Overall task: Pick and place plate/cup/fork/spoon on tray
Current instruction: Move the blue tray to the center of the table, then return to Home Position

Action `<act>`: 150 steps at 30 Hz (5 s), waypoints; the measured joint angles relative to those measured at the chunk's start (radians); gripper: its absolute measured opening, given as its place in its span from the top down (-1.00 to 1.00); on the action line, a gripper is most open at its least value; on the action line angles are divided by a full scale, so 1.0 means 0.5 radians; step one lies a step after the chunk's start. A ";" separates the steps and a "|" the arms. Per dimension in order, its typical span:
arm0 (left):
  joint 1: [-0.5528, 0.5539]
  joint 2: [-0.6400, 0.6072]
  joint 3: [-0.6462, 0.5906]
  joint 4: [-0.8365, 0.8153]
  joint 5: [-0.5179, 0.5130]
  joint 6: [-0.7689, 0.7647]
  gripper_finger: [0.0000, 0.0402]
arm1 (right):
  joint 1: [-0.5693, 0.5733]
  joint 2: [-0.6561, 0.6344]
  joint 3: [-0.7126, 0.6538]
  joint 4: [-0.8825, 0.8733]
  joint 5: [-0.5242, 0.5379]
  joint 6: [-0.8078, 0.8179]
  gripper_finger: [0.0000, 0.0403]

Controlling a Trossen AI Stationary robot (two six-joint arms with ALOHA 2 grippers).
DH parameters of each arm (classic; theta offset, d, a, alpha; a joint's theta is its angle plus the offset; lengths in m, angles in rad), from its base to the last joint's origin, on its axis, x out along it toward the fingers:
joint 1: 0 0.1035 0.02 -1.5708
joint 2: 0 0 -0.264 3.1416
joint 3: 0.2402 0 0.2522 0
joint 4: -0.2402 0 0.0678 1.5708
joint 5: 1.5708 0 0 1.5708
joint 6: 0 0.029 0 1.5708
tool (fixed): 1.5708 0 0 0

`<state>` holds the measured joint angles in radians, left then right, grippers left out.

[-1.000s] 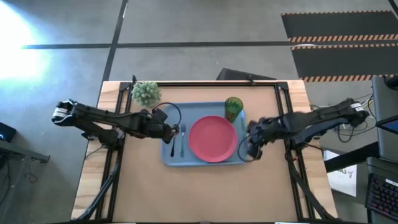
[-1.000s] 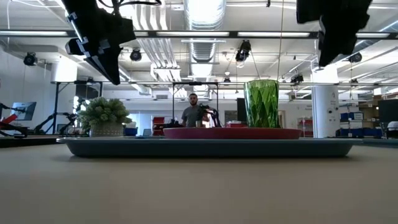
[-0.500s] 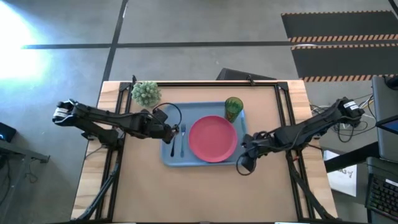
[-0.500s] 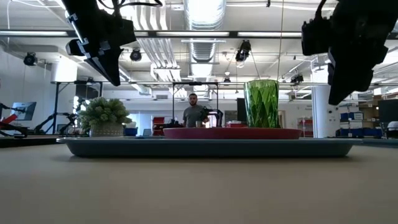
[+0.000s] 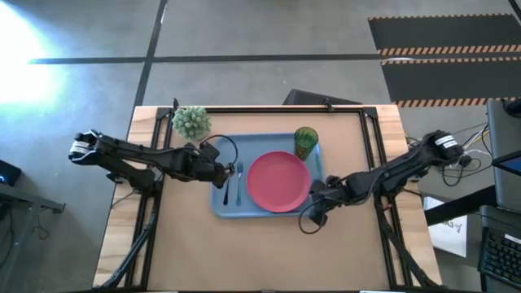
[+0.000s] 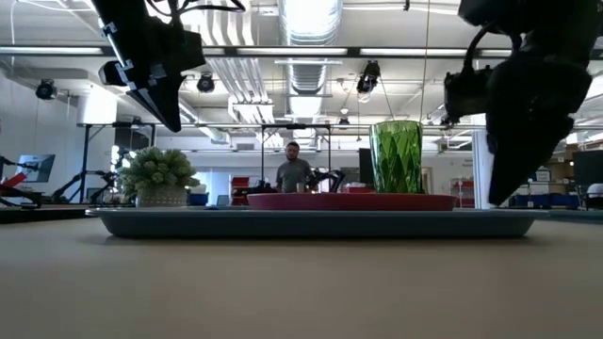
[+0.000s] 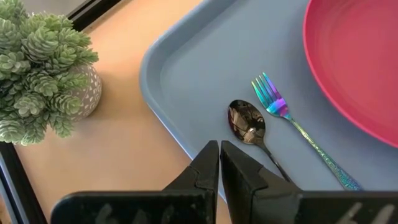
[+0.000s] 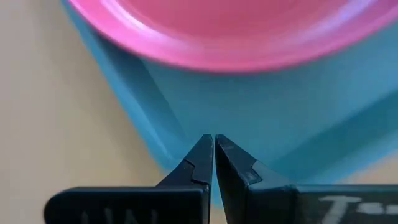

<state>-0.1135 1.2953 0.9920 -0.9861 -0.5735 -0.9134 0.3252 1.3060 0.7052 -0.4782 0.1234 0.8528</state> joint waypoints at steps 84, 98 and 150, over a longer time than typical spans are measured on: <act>-0.284 0.609 -0.111 0.380 0.693 -0.206 1.00 | 0.620 -0.862 0.539 0.229 1.083 -0.802 0.96; -0.284 0.609 -0.111 0.390 0.747 -0.213 1.00 | 0.619 -0.835 0.472 0.220 1.116 -0.757 0.96; -0.464 -0.730 -0.059 0.520 -0.465 0.535 1.00 | 0.618 -1.287 0.785 0.234 0.607 -1.752 0.96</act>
<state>-0.3454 0.9305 0.9626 -0.7261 -0.8062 -0.6459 0.6342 0.6626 1.0976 -0.3613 0.4268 -0.0229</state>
